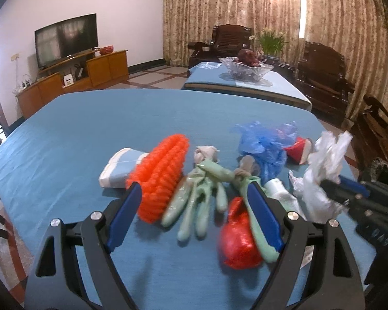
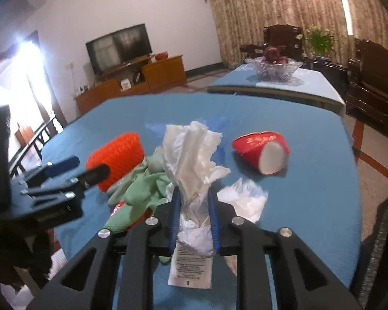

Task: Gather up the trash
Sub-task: 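Grasp a white crumpled tissue with the right tool while the left tool grasps another white tissue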

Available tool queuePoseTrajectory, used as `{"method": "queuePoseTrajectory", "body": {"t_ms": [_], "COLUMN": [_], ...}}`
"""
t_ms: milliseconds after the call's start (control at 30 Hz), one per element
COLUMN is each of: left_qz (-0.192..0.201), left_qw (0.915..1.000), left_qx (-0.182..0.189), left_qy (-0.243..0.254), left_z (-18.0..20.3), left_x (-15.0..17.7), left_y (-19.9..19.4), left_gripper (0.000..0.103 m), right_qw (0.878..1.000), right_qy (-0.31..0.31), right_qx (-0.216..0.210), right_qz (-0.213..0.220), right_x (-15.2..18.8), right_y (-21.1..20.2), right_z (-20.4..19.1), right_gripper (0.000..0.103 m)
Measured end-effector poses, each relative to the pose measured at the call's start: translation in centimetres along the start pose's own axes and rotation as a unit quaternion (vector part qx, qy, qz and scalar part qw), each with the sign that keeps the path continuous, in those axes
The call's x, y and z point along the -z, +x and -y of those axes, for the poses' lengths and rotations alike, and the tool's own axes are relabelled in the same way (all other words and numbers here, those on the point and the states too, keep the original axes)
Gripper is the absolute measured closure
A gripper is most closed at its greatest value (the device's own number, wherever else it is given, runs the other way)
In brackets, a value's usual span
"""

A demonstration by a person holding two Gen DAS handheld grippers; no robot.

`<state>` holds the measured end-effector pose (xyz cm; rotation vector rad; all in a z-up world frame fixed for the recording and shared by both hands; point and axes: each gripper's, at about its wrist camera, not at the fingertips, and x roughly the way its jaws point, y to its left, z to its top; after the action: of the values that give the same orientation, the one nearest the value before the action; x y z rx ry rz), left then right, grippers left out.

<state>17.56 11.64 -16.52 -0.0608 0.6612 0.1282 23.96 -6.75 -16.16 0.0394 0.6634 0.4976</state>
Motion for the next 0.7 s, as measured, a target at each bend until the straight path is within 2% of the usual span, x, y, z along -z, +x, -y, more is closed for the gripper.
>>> {"method": "queuePoseTrajectory", "body": {"t_ms": [167,200,267,367,433,500,633,700], "left_qz": [-0.002,-0.003,-0.004,-0.004,-0.005,-0.006,-0.007,-0.007], "left_qw": [0.9997,0.9995,0.9992,0.9989,0.9988,0.9987,0.9987,0.9986], "left_qx": [0.020,0.024,0.032,0.036,0.037,0.036,0.035,0.035], "left_qy": [0.014,0.017,0.023,0.029,0.033,0.036,0.037,0.038], "left_z": [2.1,2.7,3.6,4.4,4.9,5.1,5.2,5.3], "left_x": [0.0,0.0,0.1,0.2,0.3,0.4,0.6,0.6], "left_y": [0.3,0.4,0.5,0.6,0.6,0.6,0.5,0.5], "left_gripper": [0.025,0.025,0.025,0.025,0.025,0.025,0.025,0.025], "right_qw": [0.998,0.998,0.998,0.998,0.998,0.998,0.997,0.996], "right_qy": [0.054,0.060,0.061,0.049,0.051,0.053,0.069,0.074], "right_qx": [-0.012,-0.019,-0.013,-0.007,-0.013,-0.017,0.017,0.043], "right_qz": [0.006,0.001,-0.017,-0.037,-0.046,-0.044,-0.028,-0.037], "right_x": [-0.3,-0.1,0.1,1.0,1.3,1.5,2.0,2.1], "right_y": [-1.7,-1.7,-1.3,-0.7,-0.8,-1.3,-2.2,-1.8], "right_z": [3.0,3.3,3.8,4.1,4.3,4.5,5.7,6.5], "right_gripper": [0.082,0.079,0.073,0.072,0.060,0.054,0.054,0.054]}}
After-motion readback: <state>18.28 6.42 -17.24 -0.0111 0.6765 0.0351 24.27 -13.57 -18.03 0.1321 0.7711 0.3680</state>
